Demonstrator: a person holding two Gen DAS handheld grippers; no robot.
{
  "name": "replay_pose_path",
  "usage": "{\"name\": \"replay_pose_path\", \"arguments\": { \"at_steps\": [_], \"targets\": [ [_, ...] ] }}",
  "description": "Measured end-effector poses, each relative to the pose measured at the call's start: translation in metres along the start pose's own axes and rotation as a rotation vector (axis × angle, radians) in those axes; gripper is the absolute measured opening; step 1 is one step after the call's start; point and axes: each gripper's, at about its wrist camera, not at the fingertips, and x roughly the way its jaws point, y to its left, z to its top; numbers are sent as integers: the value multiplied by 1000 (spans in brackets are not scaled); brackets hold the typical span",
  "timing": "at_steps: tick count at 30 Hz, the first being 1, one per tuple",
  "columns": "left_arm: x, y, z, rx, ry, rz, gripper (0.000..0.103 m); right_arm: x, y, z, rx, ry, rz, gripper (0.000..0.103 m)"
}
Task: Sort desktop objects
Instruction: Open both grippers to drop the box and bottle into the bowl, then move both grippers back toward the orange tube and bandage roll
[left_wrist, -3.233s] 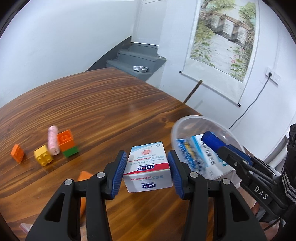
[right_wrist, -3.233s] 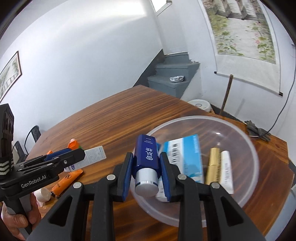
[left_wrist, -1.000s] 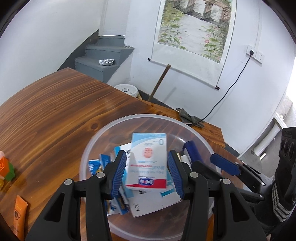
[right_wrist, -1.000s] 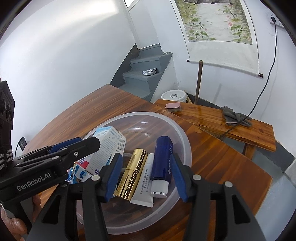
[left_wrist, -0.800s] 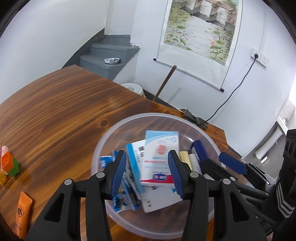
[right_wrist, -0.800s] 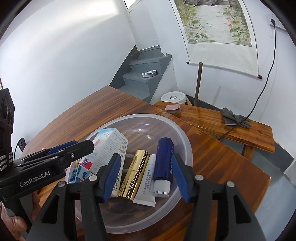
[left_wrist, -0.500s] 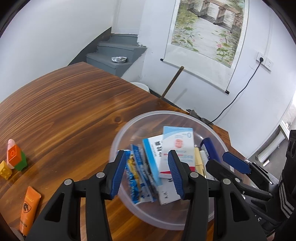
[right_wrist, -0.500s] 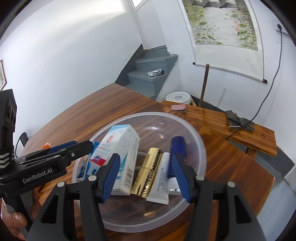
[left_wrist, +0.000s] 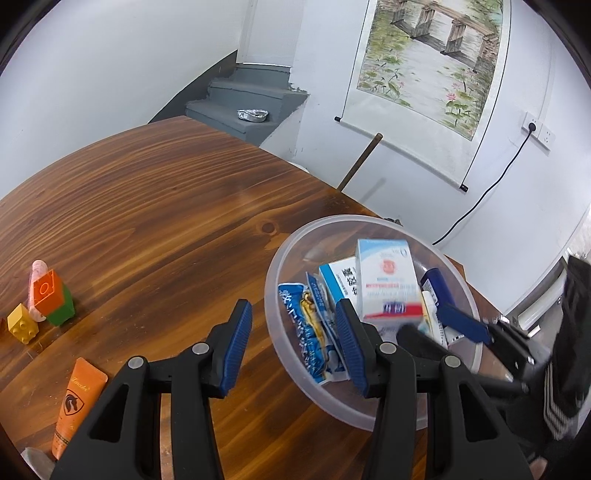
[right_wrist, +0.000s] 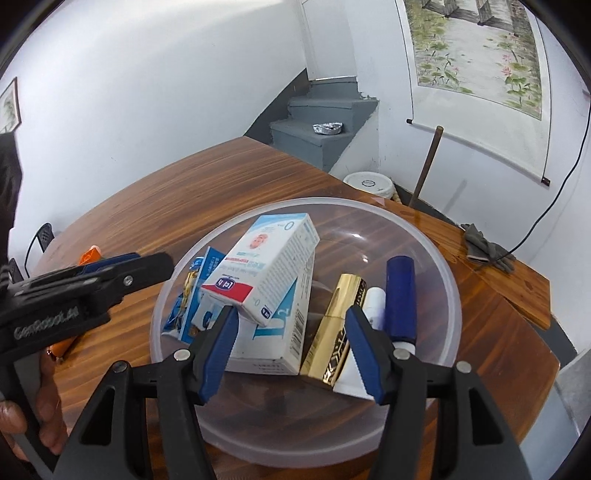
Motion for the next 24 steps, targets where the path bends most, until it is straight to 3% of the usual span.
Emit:
{"name": "replay_pose_path", "arguments": {
  "at_steps": [5, 9, 15, 24],
  "targets": [
    [-6, 10, -2, 3, 2, -3, 51, 10, -3, 16, 9, 14, -47, 65],
    [-10, 22, -4, -16, 5, 7, 51, 19, -7, 28, 27, 28, -60, 73],
    [-13, 33, -8, -32, 8, 22, 50, 22, -19, 33, 91, 22, -112, 73],
    [-20, 33, -11, -25, 8, 28, 51, -2, -2, 25, 81, -58, -39, 73]
  ]
}}
